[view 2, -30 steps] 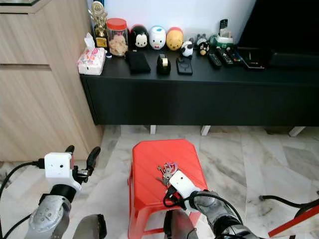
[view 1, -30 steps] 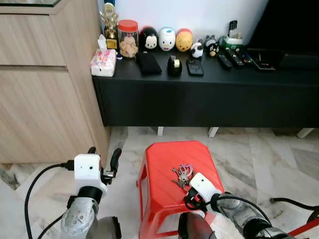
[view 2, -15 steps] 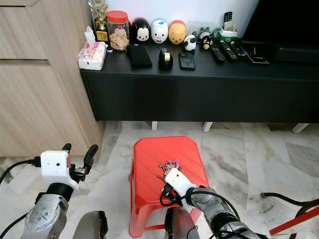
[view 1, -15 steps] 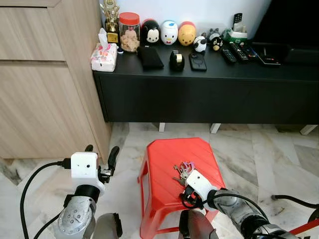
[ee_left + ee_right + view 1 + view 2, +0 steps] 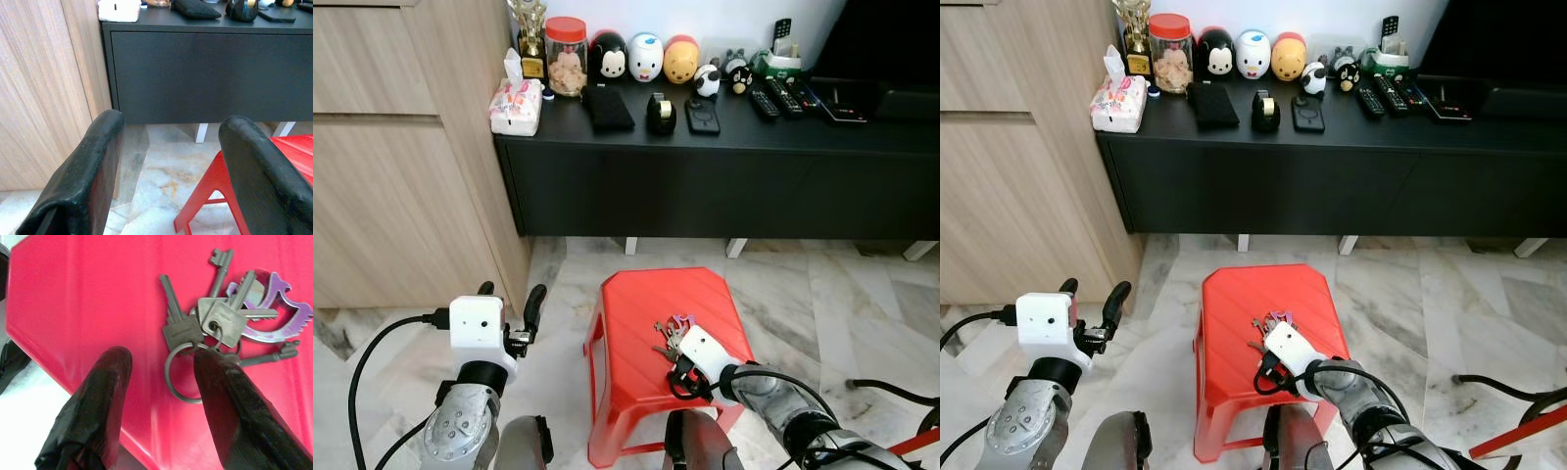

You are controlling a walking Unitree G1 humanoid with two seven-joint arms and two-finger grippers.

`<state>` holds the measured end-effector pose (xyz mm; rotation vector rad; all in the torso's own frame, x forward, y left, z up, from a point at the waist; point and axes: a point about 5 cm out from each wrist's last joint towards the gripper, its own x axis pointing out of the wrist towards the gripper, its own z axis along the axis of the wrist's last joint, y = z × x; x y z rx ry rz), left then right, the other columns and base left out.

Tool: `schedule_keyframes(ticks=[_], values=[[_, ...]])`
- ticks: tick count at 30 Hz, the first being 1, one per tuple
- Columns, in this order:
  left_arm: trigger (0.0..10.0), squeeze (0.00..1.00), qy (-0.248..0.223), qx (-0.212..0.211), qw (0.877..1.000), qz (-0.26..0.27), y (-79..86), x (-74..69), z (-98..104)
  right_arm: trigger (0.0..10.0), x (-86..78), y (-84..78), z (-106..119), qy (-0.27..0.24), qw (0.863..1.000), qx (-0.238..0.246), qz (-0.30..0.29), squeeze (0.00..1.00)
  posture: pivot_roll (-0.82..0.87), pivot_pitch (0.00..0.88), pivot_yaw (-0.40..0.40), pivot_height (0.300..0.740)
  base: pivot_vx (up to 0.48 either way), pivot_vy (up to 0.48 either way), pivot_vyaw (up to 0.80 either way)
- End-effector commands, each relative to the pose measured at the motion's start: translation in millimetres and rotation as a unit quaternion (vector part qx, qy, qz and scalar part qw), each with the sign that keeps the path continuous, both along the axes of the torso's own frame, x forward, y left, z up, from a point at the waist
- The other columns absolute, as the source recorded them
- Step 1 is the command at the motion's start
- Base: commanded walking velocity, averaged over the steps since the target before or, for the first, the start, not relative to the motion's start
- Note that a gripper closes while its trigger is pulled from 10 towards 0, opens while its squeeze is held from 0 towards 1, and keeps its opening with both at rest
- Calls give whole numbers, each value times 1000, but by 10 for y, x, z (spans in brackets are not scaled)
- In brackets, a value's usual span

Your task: Hang keys on a hook

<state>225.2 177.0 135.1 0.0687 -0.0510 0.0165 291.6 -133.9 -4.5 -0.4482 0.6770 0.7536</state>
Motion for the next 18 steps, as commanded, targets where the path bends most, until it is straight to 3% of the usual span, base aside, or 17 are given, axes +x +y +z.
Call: schedule_keyframes(ticks=[1, 9, 17, 18], values=[[10000, 0, 4, 3, 1000, -8, -24, -22, 17, 10000, 3, -15, -3, 9, 1000, 3, -8, 0, 74, 143, -129, 605, 0, 0, 0], [10000, 0, 7, 5, 1000, -8, -26, -29, 20, 10000, -15, -16, -21, 19, 1000, 1, -5, 0, 76, 146, -128, 605, 0, 0, 0], [10000, 0, 9, 6, 1000, -6, -21, -32, 12, 10000, -10, -55, -38, 20, 999, 2, -47, 0, 72, 147, -125, 605, 0, 0, 0], [10000, 0, 10, 6, 1000, -7, -21, -31, 16, 4784, -24, -48, -51, 23, 999, 3, -46, 0, 76, 148, -124, 605, 0, 0, 0]])
